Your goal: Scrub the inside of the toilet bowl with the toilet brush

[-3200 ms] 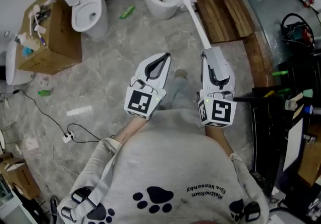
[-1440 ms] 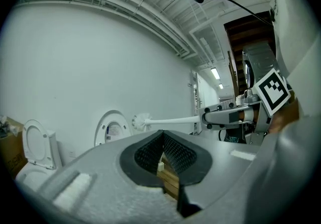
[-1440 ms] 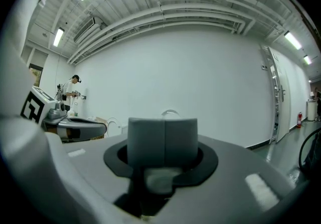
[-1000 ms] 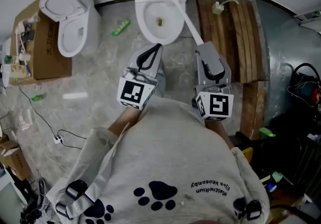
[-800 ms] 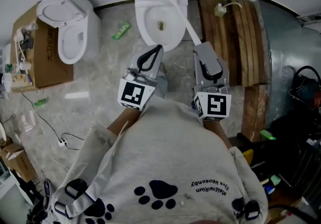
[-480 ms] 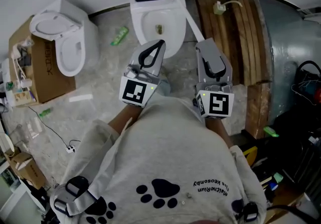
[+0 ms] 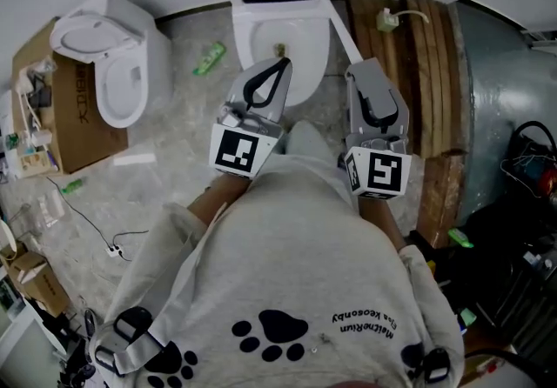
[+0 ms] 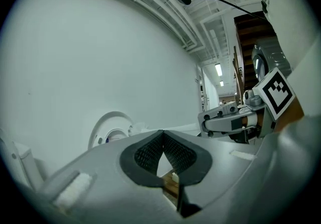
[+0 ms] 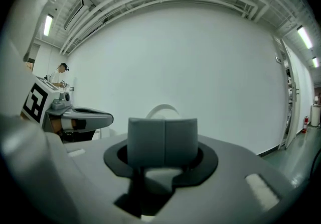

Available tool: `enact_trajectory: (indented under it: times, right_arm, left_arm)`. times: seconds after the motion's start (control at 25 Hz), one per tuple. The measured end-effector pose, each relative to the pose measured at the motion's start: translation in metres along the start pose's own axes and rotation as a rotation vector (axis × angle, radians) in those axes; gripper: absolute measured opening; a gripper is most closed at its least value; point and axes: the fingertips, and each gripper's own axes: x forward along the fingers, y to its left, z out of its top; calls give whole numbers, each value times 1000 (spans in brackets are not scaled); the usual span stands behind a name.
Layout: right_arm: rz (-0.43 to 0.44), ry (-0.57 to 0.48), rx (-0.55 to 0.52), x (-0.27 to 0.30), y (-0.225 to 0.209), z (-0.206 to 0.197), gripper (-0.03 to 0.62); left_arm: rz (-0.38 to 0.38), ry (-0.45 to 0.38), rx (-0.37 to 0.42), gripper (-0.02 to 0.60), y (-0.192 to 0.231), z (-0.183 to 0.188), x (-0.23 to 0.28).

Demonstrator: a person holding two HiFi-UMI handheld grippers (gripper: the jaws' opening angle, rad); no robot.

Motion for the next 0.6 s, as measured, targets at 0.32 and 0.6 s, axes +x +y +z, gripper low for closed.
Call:
enact_trajectory:
  times: [0.32, 0.6]
  right_arm:
    - [86, 5, -29, 45, 9, 10, 155]
    - [178, 74, -49, 69, 15, -8, 155]
  left_arm:
    - [130, -5, -18, 0, 36, 3, 8]
    - [175, 28, -77, 0, 46, -12, 16]
